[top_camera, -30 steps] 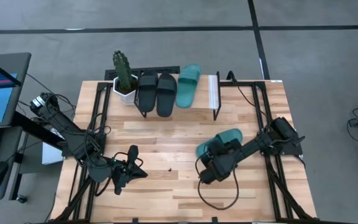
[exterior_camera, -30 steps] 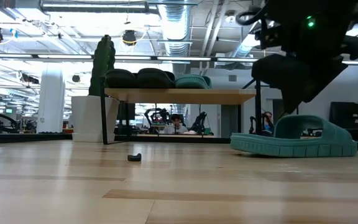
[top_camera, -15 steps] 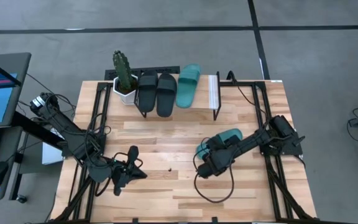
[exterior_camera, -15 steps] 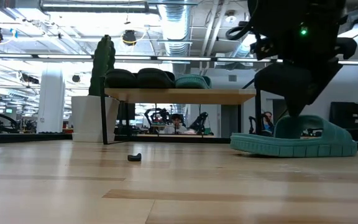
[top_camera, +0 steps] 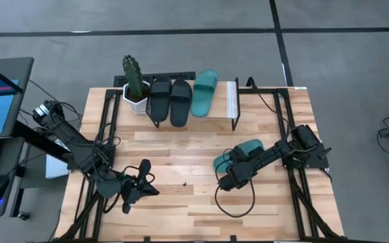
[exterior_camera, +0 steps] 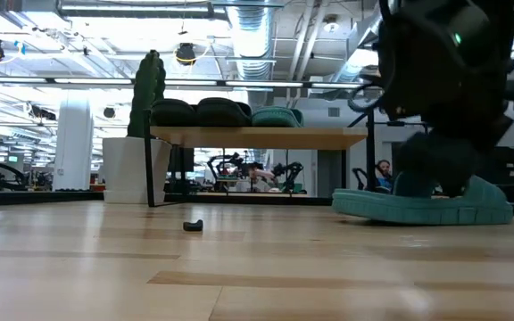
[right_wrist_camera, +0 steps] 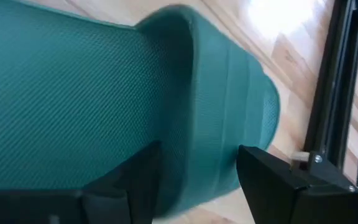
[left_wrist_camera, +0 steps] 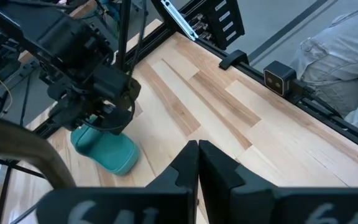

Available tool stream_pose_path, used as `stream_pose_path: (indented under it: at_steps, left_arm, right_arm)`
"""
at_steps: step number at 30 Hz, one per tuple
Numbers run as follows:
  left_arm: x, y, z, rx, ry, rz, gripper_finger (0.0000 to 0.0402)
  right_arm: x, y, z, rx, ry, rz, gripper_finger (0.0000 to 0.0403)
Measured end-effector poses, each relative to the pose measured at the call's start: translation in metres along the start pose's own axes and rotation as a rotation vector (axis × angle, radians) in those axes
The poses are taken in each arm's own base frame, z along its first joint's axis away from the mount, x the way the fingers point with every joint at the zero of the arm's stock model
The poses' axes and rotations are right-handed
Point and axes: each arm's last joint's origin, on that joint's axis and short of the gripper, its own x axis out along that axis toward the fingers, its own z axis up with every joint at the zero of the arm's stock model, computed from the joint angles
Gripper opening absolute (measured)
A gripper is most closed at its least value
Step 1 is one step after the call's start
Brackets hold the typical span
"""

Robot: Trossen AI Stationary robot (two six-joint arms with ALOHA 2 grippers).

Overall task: Pick and place slides into the shelf
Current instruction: Put the green slide on the shelf

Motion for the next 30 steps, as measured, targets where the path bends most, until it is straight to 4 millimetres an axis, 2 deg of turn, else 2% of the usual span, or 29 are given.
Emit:
stream_pose_path:
  at_steps: [3, 5, 7, 9, 10, 14, 17, 22, 26, 30]
  left_arm:
    - [0.000, 0.000, 0.000, 0.000, 0.000, 0.000, 0.0002]
    - [0.000, 0.000, 0.000, -0.001, -0.001, 0.000, 0.0002]
    - [0.000, 0.000, 0.000, -0.001, -0.001, 0.000, 0.0002]
    - [0.000, 0.000, 0.000, -0.001, -0.001, 0.001, 0.0002]
    - [0.000, 0.000, 0.000, -0.001, -0.001, 0.001, 0.0002]
    - [0.000, 0.000, 0.000, -0.020, -0.001, 0.000, 0.0002]
    - [0.000, 0.000, 0.000, -0.048, -0.001, 0.000, 0.0002]
    - [0.000, 0.000, 0.000, -0.095, 0.000, 0.001, 0.0002]
    - [0.000, 0.000, 0.000, -0.104, 0.001, 0.003, 0.0002]
    - [0.000, 0.000, 0.000, -0.105, 0.001, 0.003, 0.0002]
  right_arm:
    - [0.010, 0.001, -0.005, 0.002, 0.001, 0.005, 0.0188]
    - [0.014, 0.002, -0.006, 0.008, -0.007, 0.014, 0.0161]
    - [0.014, 0.001, -0.007, 0.005, -0.008, 0.011, 0.0107]
    - [0.012, 0.001, -0.010, -0.016, -0.016, 0.008, 0.0036]
    - [0.009, 0.001, -0.012, -0.030, -0.026, 0.006, 0.0021]
    - [-0.008, -0.006, -0.021, -0.034, -0.053, -0.060, 0.0008]
    - [-0.032, -0.012, -0.031, -0.024, -0.106, -0.081, 0.0006]
    - [-0.061, -0.013, -0.048, -0.117, -0.220, 0.032, 0.0003]
    - [-0.065, -0.012, -0.049, -0.220, -0.282, 0.032, 0.0002]
    - [-0.063, -0.011, -0.037, -0.317, -0.373, -0.003, 0.0002]
